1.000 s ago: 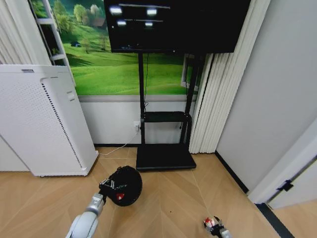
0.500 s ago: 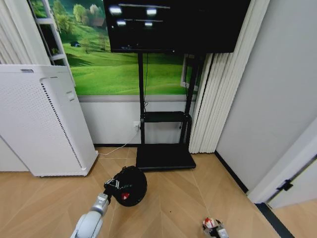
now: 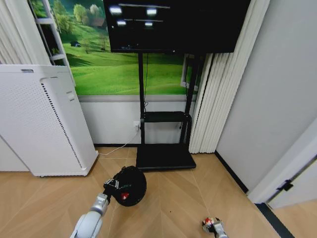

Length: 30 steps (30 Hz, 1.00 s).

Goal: Pick up the trash bin and place the garbage on the floor into it.

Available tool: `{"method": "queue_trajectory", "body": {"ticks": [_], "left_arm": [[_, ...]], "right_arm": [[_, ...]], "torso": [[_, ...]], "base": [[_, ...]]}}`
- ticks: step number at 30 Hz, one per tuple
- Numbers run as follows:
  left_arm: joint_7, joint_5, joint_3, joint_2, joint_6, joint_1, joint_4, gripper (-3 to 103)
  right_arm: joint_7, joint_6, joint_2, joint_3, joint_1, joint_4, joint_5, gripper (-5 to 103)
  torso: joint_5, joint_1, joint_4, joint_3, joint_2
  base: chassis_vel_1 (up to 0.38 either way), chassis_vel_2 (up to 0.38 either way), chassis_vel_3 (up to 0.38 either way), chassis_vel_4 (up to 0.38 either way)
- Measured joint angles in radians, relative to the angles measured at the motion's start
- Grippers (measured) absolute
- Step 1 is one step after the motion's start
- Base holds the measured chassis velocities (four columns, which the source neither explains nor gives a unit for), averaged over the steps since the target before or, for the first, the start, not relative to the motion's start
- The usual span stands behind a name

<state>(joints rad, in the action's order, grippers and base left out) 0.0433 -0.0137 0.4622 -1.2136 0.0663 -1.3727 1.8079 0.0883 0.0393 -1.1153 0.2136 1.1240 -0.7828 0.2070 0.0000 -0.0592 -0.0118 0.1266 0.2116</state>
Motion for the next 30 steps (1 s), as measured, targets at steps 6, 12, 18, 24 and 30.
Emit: {"method": "queue_trajectory", "body": {"ticks": [6,12,18,24,30], "left_arm": [[0.000,0.000,0.000,-0.002,-0.002,0.000,-0.005,7],[-0.001,0.000,0.000,-0.002,-0.004,-0.001,-0.008,7],[-0.001,0.000,0.002,0.000,-0.006,-0.005,-0.008,7],[-0.002,0.000,0.003,-0.001,-0.007,-0.006,-0.010,7],[-0.003,0.002,0.002,-0.004,-0.010,-0.010,-0.011,7]], "right_arm": [[0.041,-0.039,-0.001,-0.001,-0.003,0.004,-0.008,100],[0.043,-0.040,-0.011,0.000,-0.003,0.007,-0.010,100],[0.016,-0.028,-0.018,0.001,-0.003,0.017,-0.020,91],[0.006,-0.020,-0.020,0.002,0.002,0.017,-0.023,65],[0.006,-0.018,-0.023,0.003,0.004,0.017,-0.025,48]], "torso": [[-0.0005,0.000,0.0001,0.000,0.000],[-0.0011,0.000,-0.0003,0.000,0.000],[-0.0012,0.000,-0.0005,0.000,0.000],[0.0001,0.000,0.0005,0.000,0.000],[0.0005,0.000,0.0006,0.000,0.000]], "base": [[0.000,0.000,0.000,0.000],[0.000,0.000,0.000,0.000],[0.000,0.000,0.000,0.000],[0.000,0.000,0.000,0.000],[0.000,0.000,0.000,0.000]]}}
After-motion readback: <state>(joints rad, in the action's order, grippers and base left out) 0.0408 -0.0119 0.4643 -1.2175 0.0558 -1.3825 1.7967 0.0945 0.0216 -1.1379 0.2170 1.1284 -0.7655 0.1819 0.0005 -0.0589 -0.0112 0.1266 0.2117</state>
